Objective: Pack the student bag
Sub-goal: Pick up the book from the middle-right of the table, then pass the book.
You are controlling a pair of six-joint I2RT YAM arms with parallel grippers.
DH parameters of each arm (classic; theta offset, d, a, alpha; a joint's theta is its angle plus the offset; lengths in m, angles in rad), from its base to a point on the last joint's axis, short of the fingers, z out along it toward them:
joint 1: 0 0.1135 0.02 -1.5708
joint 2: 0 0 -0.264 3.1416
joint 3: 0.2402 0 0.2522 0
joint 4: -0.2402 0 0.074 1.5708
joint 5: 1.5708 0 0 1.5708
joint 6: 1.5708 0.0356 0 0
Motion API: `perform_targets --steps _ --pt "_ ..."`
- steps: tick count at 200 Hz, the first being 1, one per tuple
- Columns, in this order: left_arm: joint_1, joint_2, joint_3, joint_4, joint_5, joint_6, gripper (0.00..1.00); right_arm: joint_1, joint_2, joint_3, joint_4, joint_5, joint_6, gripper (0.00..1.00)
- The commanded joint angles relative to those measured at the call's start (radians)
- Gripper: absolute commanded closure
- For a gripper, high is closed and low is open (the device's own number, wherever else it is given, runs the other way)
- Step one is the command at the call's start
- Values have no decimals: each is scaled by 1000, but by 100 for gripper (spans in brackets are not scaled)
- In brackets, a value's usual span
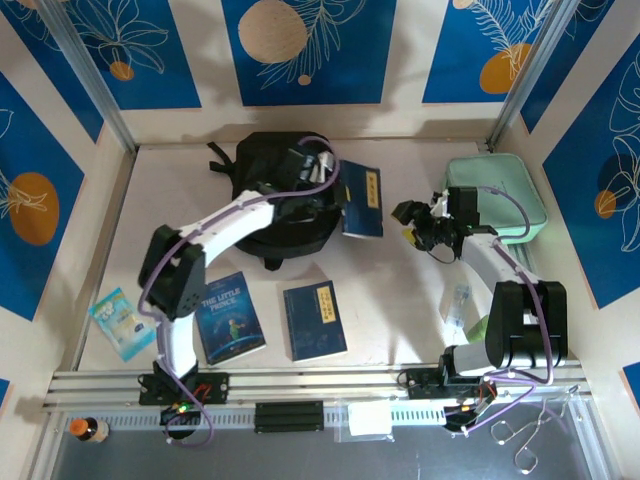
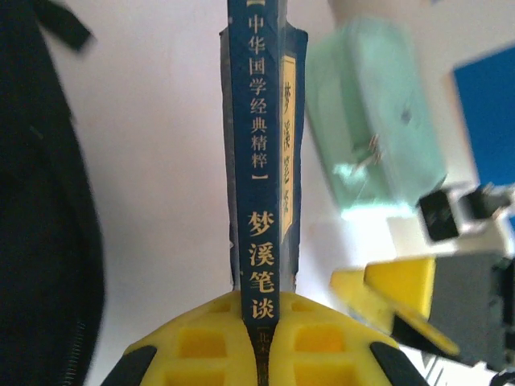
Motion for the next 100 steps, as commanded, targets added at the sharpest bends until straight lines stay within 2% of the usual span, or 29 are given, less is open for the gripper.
perform_targets --steps 1,20,33,59,100 --pt "60 -110 -102 235 -36 -138 100 38 -3 -13 196 -142 126 25" --pt "104 -164 -207 425 -40 -319 100 68 17 2 284 -166 209 19" --pt "117 -186 -247 514 -51 -392 100 86 32 20 336 -172 265 15" --pt "121 -206 -262 535 -94 -429 100 121 70 49 456 -187 370 9" --pt "119 -194 -279 578 -113 -497 100 182 174 85 650 -202 546 6"
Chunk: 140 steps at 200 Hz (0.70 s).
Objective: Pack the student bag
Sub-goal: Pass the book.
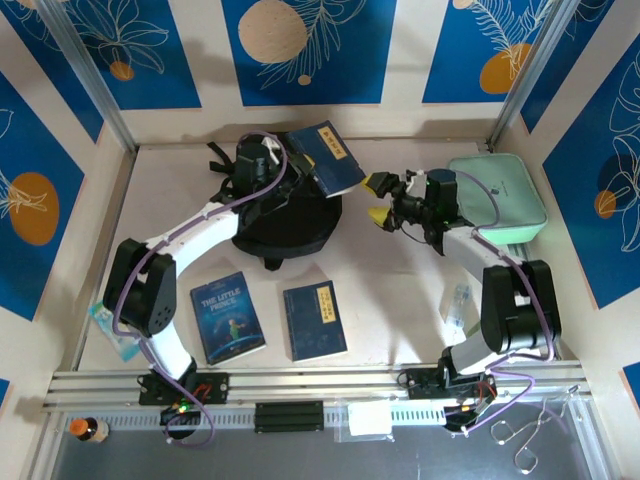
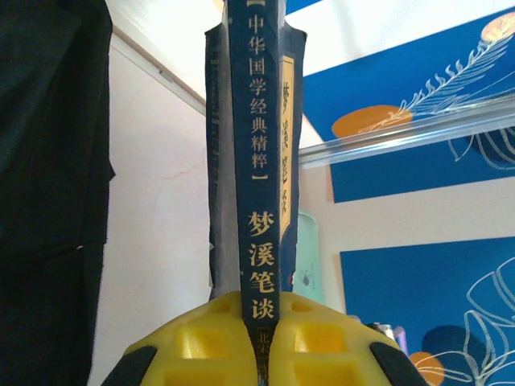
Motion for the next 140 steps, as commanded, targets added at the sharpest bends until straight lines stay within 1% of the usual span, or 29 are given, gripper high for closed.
perform_targets --steps 1,22,47,62,86,98,116,140 --pt "-4 -33 -11 137 -27 -83 100 32 55 33 180 -39 161 5" --pt "-5 -22 -13 172 -21 -123 100 46 102 33 295 -19 245 5" --pt "-11 -12 -3 176 -21 -144 100 58 163 65 373 -7 310 6" --pt "-11 6 1 195 -2 -186 100 65 190 77 408 11 354 11" --pt "-11 39 -7 263 18 -258 100 84 205 59 455 79 417 19" --pt "-12 47 -6 266 21 -265 100 91 202 51 477 100 422 20" --pt "-15 50 -5 261 15 -261 100 94 203 65 452 99 418 21" --pt "-15 50 0 252 12 -255 100 101 223 77 473 94 438 30"
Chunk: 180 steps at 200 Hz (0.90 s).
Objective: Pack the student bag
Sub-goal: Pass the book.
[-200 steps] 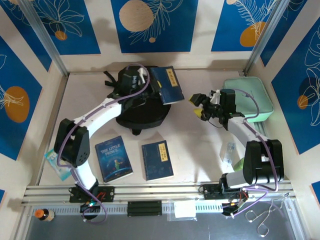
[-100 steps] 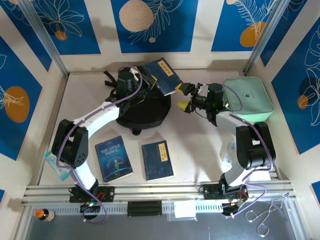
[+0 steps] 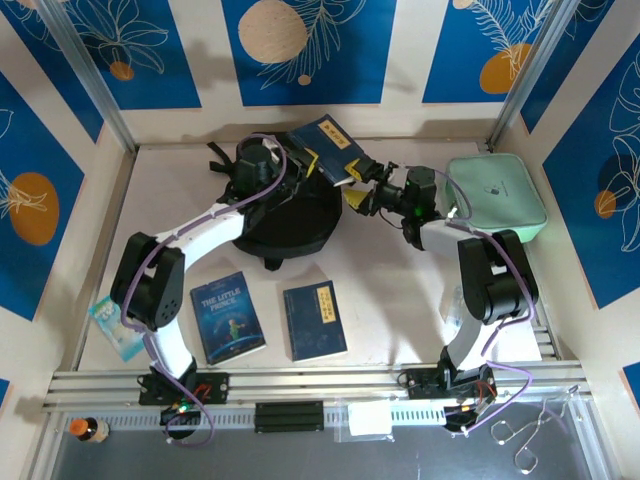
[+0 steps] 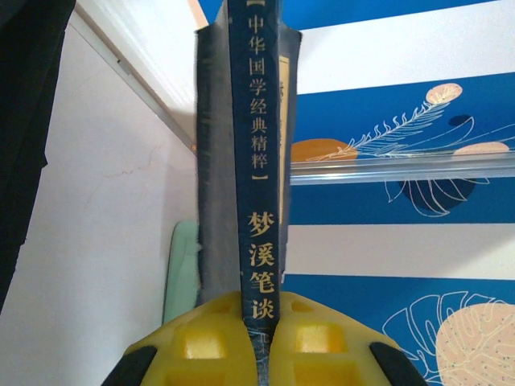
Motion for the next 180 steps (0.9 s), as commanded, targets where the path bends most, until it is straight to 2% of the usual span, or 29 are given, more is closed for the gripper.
perform_targets --steps 1,63,86,108,122,134,156,180 --pt "-10 -3 10 82 14 -13 100 11 25 29 44 15 35 30" --pt "-4 -13 -18 84 45 -7 100 -2 1 42 40 46 17 56" --pt "1 -25 -47 71 56 9 98 -11 -11 41 27 44 -13 75" --pt "12 -44 -31 -66 102 108 77 -24 -39 31 -32 43 -78 91" --pt "17 -71 -29 -211 92 215 61 -32 -73 25 -112 49 -145 98" --pt "20 -91 -32 -343 68 330 51 -42 -107 15 -187 57 -204 100" --pt "23 -97 -22 -599 0 532 42 -68 -171 -5 -323 81 -310 100" --pt "18 -79 -63 -673 -25 618 39 -101 -232 -10 -467 113 -420 100"
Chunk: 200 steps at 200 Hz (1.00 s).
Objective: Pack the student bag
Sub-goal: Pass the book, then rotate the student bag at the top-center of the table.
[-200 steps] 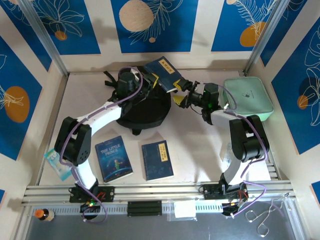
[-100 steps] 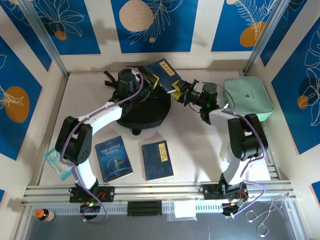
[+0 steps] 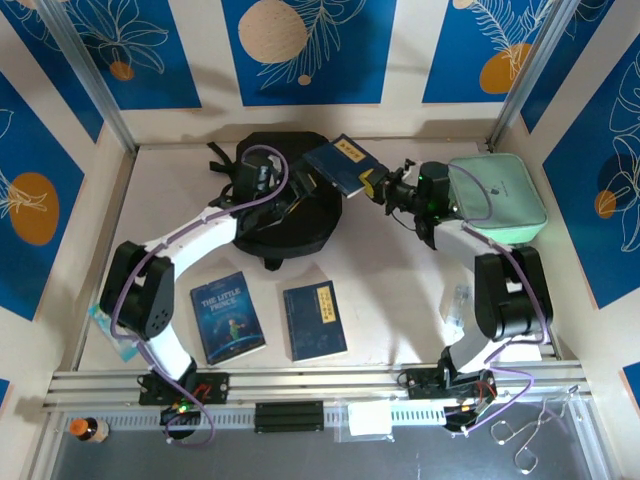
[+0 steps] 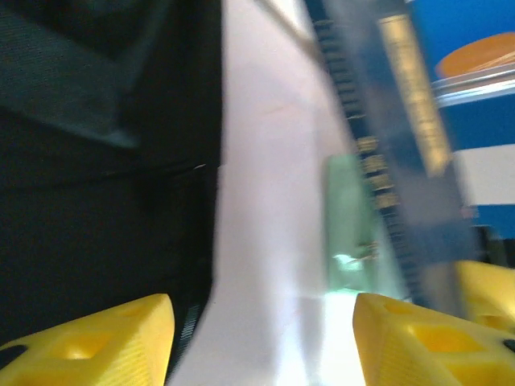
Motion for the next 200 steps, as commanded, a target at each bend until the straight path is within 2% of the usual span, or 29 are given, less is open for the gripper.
perform_targets --steps 1,46,110,153,178,200 --pt "3 0 -20 -211 -39 195 39 -28 -80 -7 -167 42 -171 100" --pt "-77 135 48 -234 42 225 38 -65 -147 -14 -331 96 -291 100" --pt "-174 388 249 -126 188 139 38 -126 -183 -57 -404 99 -300 99" --pt "-196 530 444 -130 217 152 38 -168 -207 -72 -423 87 -302 99" --pt "-195 512 505 -222 210 263 38 -195 -226 -73 -460 85 -332 99" --pt "-190 442 529 -393 173 507 38 -226 -249 -84 -479 81 -348 99"
